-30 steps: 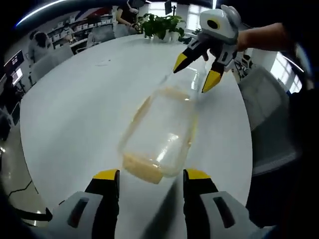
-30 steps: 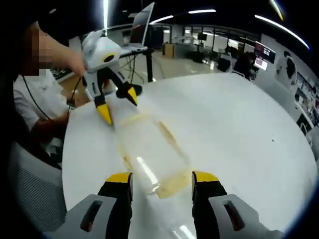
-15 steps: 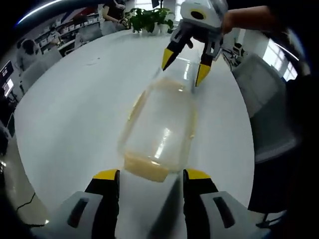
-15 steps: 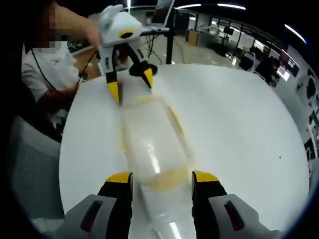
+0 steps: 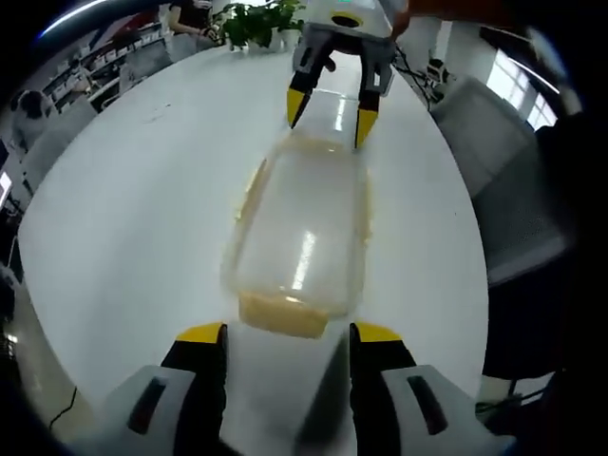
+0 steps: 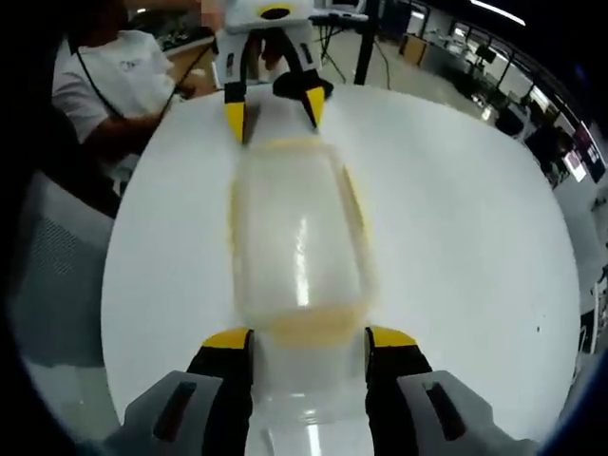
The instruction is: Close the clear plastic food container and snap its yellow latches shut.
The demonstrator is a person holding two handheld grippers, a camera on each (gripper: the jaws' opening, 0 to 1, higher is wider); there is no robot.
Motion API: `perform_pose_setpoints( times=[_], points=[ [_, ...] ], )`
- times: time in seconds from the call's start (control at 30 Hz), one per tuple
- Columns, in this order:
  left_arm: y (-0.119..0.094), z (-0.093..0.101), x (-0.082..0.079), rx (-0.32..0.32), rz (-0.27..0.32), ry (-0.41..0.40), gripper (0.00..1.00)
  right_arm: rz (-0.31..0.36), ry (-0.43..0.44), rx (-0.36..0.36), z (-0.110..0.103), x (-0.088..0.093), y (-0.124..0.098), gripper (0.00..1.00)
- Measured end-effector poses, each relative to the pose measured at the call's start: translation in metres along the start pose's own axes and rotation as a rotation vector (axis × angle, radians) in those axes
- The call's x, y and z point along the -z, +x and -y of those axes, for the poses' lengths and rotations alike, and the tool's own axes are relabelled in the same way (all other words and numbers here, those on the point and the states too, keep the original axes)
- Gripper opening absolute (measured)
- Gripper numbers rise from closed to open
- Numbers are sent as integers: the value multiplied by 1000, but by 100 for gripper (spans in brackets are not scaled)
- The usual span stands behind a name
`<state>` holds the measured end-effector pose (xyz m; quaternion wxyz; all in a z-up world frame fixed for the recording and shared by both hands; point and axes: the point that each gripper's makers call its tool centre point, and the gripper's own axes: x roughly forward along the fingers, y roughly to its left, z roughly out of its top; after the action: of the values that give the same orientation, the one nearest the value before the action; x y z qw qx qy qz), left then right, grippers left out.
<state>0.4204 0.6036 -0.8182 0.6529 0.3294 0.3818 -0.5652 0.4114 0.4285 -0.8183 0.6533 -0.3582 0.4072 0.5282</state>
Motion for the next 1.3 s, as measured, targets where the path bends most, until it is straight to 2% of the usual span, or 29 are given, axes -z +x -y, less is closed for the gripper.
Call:
perform_pose_setpoints(
  times=[0.2,0.43,0.53,0.57,0.6,0.77,0.8,1.1,1.3],
  points=[
    [5,-1,-2,12,-12,56,50,-23,-29,-24,-3,2,7,46],
    [13,3,-1,51,-46,161,44,-40,-47,-34,-2,4,12,48],
    [19,2,-1,59,-51,174,45,-57,-71,-42,-1,5,17,48],
    [19,2,-5,68,-28,154,45,-50,-63,-42,0,3,16,48],
    [19,0,-4,64,-42,159,45,-48,-73,-45,2,1,18,47],
    [19,0,-4,66,-29,155,42,-81,-75,-44,3,4,16,41],
    [18,-2,-3,63,-27,154,39,-80,-79,-45,3,4,15,41],
    [18,2,-3,63,-33,167,39,-92,-69,-42,-3,5,15,40],
    [11,5,0,66,-40,158,38,-74,-75,-41,-7,-2,7,40]
  ],
)
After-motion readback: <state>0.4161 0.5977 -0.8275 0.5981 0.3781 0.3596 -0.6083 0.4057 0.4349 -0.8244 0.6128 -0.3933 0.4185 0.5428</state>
